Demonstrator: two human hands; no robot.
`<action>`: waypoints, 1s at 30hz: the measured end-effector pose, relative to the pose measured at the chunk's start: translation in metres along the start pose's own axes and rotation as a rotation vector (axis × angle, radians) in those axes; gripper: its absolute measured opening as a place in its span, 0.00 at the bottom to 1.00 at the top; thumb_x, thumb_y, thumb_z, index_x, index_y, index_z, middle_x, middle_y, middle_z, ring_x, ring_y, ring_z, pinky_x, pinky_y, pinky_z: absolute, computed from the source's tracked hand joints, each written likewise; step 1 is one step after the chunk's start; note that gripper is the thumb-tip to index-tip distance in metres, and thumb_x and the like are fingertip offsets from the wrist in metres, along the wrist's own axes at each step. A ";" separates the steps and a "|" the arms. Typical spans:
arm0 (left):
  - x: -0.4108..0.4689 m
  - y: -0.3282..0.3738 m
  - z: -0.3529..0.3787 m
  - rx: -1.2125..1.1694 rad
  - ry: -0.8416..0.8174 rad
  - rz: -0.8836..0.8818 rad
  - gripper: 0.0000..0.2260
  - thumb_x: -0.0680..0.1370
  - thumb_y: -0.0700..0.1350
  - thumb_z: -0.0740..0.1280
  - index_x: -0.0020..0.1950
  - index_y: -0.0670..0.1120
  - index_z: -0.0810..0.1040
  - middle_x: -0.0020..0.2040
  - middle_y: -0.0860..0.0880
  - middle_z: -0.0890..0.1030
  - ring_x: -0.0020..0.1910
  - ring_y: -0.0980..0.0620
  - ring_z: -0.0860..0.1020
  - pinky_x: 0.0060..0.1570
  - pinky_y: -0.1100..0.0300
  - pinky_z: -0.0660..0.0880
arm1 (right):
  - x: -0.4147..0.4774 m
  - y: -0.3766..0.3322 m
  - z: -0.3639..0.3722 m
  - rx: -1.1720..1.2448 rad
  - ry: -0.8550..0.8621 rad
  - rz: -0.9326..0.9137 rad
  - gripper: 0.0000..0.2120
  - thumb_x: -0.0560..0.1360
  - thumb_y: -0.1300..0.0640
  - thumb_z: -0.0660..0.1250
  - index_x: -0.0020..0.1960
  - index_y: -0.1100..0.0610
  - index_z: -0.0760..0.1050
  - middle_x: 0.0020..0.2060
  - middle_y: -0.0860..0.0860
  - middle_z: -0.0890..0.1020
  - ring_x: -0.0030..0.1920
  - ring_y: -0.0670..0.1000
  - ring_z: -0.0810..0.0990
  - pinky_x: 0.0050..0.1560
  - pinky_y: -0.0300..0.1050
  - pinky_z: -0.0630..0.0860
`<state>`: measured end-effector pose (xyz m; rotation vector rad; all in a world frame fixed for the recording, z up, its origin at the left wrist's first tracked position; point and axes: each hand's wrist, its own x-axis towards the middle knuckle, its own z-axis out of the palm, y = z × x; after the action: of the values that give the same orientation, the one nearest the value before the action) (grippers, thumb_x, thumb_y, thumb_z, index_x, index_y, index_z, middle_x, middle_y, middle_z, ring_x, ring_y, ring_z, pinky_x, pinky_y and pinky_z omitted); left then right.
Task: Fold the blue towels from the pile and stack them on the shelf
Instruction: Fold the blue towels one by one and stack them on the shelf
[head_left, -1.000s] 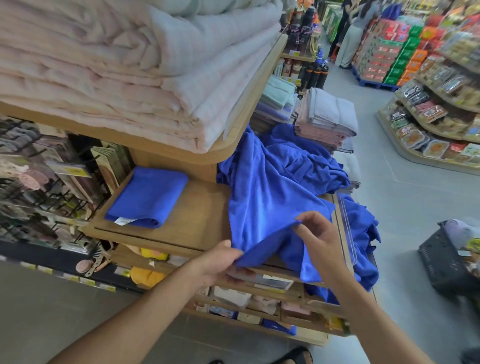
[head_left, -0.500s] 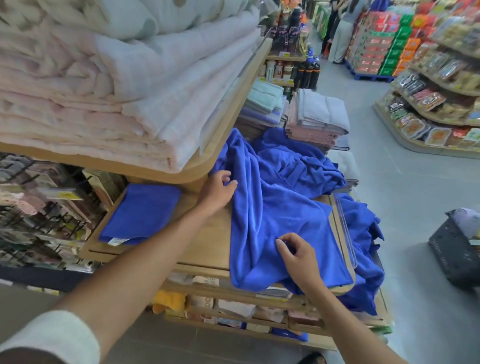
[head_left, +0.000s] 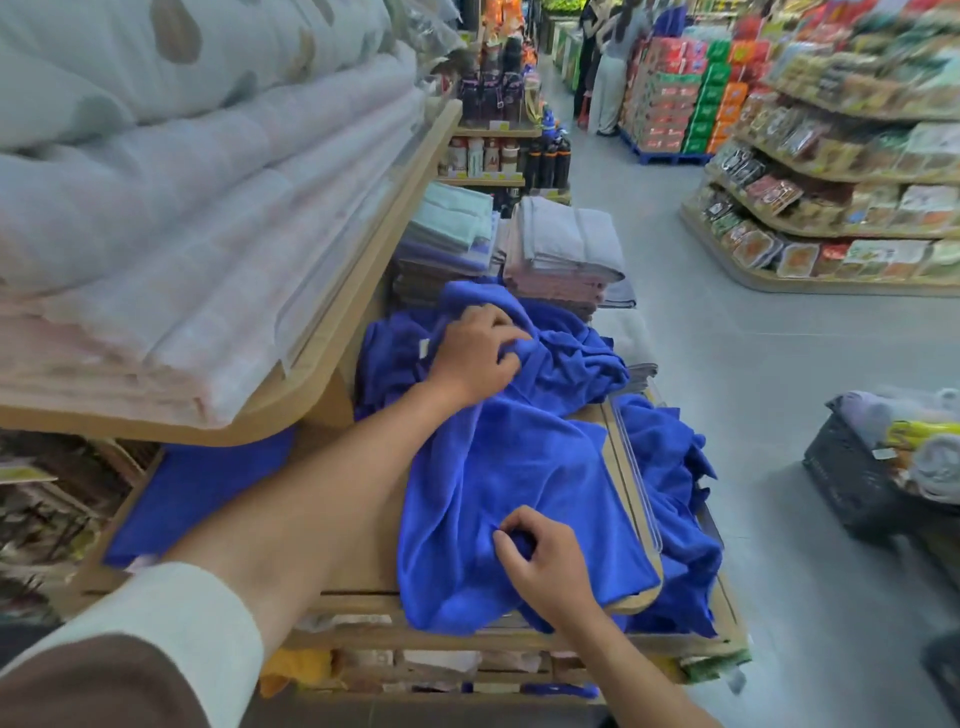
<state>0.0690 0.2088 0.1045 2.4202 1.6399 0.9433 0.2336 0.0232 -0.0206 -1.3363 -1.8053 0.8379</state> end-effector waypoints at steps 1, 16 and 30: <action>-0.003 0.006 0.004 0.036 -0.186 0.058 0.14 0.71 0.52 0.62 0.50 0.53 0.85 0.50 0.52 0.80 0.52 0.46 0.77 0.53 0.47 0.76 | 0.000 0.000 0.000 -0.004 -0.002 -0.003 0.08 0.76 0.50 0.68 0.40 0.48 0.73 0.33 0.45 0.80 0.36 0.49 0.80 0.35 0.45 0.76; -0.013 -0.019 0.011 -0.064 0.021 -0.622 0.21 0.71 0.58 0.70 0.60 0.52 0.71 0.61 0.49 0.73 0.59 0.43 0.76 0.49 0.48 0.76 | 0.000 0.000 0.001 0.010 -0.016 -0.026 0.06 0.76 0.50 0.68 0.41 0.47 0.74 0.35 0.44 0.80 0.38 0.48 0.81 0.38 0.47 0.77; -0.013 0.007 -0.052 -1.087 0.103 -0.634 0.07 0.80 0.45 0.70 0.42 0.49 0.80 0.36 0.48 0.79 0.37 0.49 0.76 0.32 0.60 0.71 | 0.015 -0.022 -0.019 0.286 -0.107 0.156 0.08 0.81 0.54 0.68 0.44 0.48 0.78 0.35 0.42 0.79 0.38 0.42 0.76 0.43 0.40 0.73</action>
<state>0.0443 0.1809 0.1436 1.0798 1.2366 1.3248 0.2357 0.0333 0.0101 -1.2751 -1.6008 1.2230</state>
